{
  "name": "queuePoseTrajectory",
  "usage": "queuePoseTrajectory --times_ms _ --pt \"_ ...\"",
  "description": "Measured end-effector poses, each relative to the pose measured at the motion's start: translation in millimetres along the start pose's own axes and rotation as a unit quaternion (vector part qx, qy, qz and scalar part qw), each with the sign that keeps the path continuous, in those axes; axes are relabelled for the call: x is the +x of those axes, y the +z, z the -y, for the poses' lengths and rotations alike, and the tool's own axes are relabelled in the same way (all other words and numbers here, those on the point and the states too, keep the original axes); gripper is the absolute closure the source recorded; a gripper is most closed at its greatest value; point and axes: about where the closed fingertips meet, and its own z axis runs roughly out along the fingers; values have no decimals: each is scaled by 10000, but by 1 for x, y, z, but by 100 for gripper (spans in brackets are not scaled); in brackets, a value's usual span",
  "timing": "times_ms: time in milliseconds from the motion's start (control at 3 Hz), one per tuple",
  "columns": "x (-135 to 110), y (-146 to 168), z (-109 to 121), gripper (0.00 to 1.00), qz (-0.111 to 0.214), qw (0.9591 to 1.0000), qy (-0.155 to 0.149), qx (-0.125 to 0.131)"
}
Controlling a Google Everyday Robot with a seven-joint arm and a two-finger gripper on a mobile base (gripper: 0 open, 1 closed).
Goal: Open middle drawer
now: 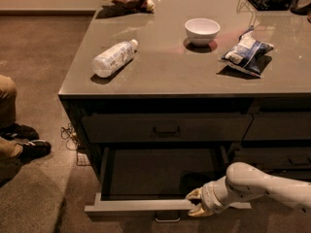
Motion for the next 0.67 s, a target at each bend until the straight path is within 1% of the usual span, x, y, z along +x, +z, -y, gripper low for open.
queuePoseTrajectory --times_ms 333,667 --pt "5 1 -17 100 62 9998 159 -67" --pt "5 2 -17 74 63 9998 159 -68"
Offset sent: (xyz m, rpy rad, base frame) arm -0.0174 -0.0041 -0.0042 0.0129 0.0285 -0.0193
